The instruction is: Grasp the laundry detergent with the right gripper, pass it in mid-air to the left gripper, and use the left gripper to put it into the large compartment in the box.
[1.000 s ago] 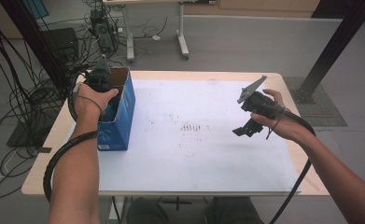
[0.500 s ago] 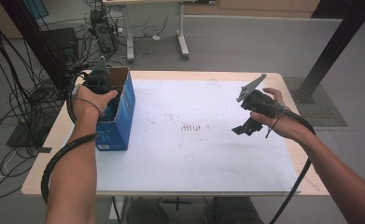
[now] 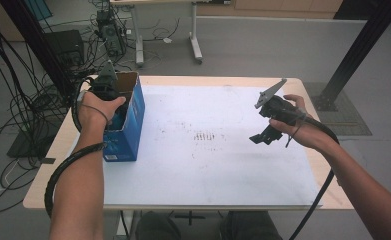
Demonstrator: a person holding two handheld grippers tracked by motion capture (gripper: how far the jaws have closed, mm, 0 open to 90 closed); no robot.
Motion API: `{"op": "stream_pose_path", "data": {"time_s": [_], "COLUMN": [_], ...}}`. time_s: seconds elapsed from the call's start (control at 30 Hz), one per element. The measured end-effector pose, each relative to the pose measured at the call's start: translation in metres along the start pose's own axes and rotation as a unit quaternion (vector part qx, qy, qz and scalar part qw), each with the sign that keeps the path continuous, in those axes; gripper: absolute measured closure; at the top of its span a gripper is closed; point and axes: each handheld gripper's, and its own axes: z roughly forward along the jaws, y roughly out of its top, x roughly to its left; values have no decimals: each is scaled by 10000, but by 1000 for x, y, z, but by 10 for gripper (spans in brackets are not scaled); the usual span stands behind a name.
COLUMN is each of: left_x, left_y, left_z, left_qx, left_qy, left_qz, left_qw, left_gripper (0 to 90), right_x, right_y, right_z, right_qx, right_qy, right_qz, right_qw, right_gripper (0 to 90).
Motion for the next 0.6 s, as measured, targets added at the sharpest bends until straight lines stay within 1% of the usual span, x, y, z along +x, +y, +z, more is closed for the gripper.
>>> {"op": "stream_pose_path", "data": {"time_s": [0.6], "left_x": [1], "left_y": [0], "left_z": [0], "left_qx": [-5], "left_qy": [3], "left_qz": [-9], "left_qw": [10000], "left_gripper": [360], "right_x": [0], "right_y": [1], "right_z": [-3], "right_qx": [14], "right_qy": [-16], "right_qz": [-15], "right_qw": [10000], "right_gripper": [4]}}
